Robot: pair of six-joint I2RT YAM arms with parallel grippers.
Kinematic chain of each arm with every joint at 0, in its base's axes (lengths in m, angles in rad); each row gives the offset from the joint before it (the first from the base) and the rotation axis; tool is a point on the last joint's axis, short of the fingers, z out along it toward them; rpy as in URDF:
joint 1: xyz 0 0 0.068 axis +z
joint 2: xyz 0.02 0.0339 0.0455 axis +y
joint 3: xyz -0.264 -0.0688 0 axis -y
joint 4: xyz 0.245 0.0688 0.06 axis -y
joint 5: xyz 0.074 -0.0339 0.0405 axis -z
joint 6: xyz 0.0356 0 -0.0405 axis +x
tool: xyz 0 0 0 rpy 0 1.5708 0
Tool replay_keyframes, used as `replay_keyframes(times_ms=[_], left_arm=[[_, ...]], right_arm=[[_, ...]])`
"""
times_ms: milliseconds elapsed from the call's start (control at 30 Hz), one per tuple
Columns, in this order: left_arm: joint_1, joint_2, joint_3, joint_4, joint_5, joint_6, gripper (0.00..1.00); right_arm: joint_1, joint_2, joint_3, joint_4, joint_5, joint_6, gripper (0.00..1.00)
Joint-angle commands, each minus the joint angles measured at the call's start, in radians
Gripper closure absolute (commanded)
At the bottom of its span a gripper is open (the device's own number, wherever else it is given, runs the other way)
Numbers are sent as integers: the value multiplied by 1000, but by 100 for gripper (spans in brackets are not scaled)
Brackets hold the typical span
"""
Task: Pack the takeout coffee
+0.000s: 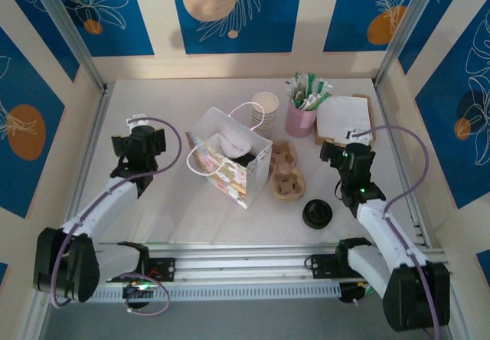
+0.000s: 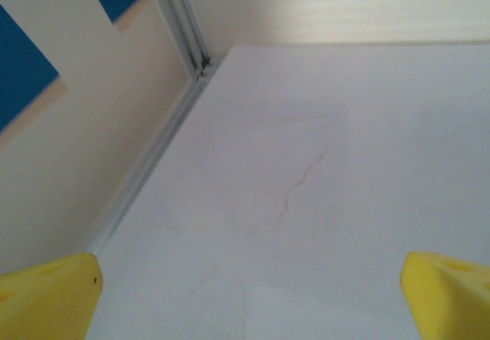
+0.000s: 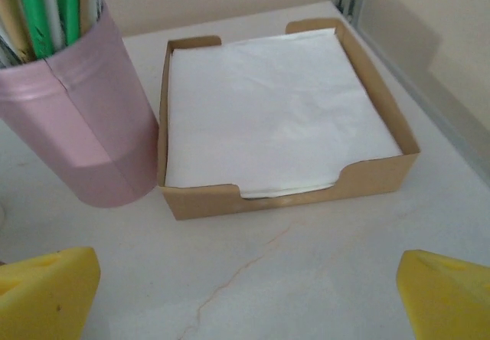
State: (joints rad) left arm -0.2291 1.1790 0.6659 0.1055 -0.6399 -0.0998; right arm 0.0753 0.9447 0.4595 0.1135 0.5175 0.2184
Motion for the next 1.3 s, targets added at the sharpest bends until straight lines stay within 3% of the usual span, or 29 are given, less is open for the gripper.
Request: replay_keyframes(times_ms=[0, 100, 200, 367, 433, 567, 800, 1067, 1133, 1267], left_arm=[[7, 51, -56, 138, -38, -18, 0], [8, 112, -85, 210, -60, 24, 0], [28, 190, -153, 431, -72, 73, 0], [46, 327, -232, 708, 1, 100, 0], [47, 330, -202, 640, 45, 103, 0], [51, 347, -202, 663, 134, 132, 0], [76, 349, -196, 643, 260, 137, 0], [127, 352, -272, 771, 456, 135, 0], [133, 396, -314, 895, 469, 145, 0], [137, 379, -300, 840, 453, 126, 0]], right_arm=[[-33, 84, -39, 221, -92, -29, 1], [-37, 173, -65, 340, -129, -29, 1], [-39, 256, -70, 430, -156, -40, 1], [-42, 378, -76, 558, -147, -45, 1], [-47, 426, -78, 611, -155, -40, 1], [-51, 506, -71, 687, -191, -49, 1], [-49, 548, -23, 634, -277, -85, 1], [-53, 578, -56, 719, -319, -100, 0], [-52, 579, -56, 719, -319, -100, 1], [-52, 579, -56, 719, -318, -100, 1]])
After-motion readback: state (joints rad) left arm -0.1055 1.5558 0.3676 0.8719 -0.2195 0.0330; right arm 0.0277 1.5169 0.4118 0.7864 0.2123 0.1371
